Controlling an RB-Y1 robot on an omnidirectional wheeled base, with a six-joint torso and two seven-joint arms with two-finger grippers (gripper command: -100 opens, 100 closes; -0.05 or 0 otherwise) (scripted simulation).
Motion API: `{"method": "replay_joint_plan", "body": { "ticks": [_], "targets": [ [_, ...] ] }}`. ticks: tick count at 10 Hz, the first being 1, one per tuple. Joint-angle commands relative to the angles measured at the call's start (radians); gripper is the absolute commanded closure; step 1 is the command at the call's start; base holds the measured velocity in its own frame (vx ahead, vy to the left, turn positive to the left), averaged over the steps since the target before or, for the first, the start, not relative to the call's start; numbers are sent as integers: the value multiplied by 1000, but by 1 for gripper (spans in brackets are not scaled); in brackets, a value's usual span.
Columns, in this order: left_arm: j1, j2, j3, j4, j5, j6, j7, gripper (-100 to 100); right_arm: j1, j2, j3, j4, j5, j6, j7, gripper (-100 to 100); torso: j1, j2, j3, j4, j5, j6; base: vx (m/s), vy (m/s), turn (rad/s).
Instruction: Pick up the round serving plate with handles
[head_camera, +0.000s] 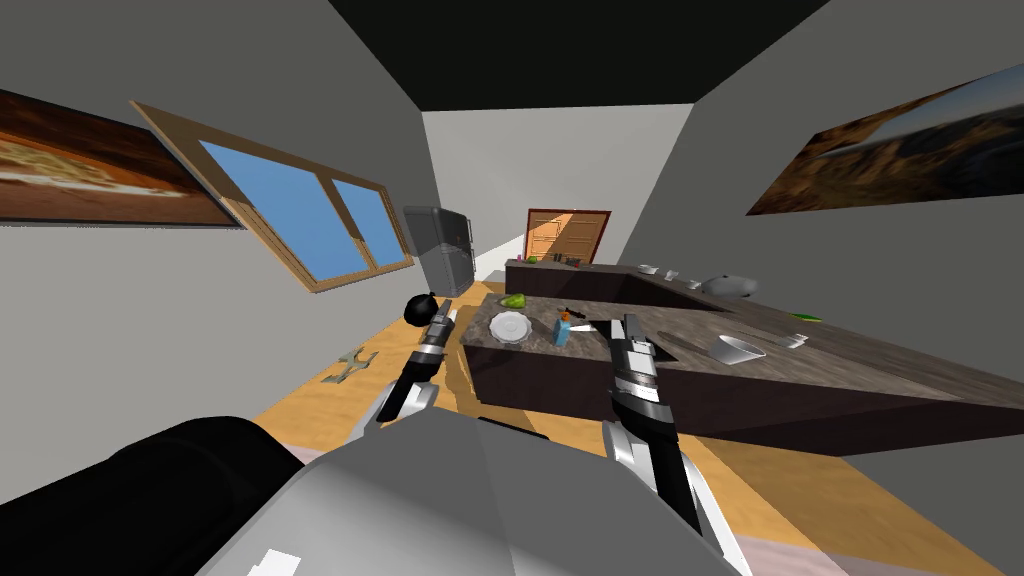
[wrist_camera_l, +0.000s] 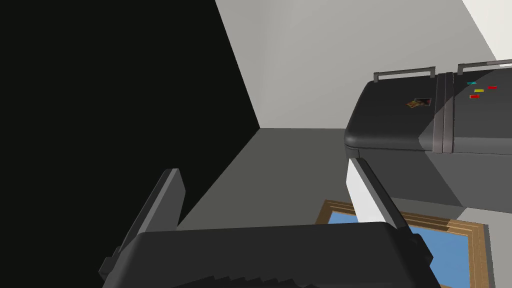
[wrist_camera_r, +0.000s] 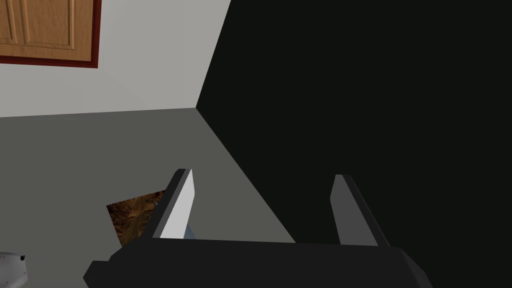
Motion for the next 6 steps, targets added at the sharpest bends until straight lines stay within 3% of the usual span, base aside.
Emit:
{"method": "replay_joint_plan", "body": {
  "ticks": [1,6],
  "targets": [
    [-5,8,2,6,5,47,-1,-100,0,0,0,0,0,0,0,0,0,0,0,0,0,0,26,-78,5],
    [-15,16,12,20,25,190,-1,-100,0,0,0,0,0,0,0,0,-1,-1,0,0,0,0,31,-81,10]
  ]
}}
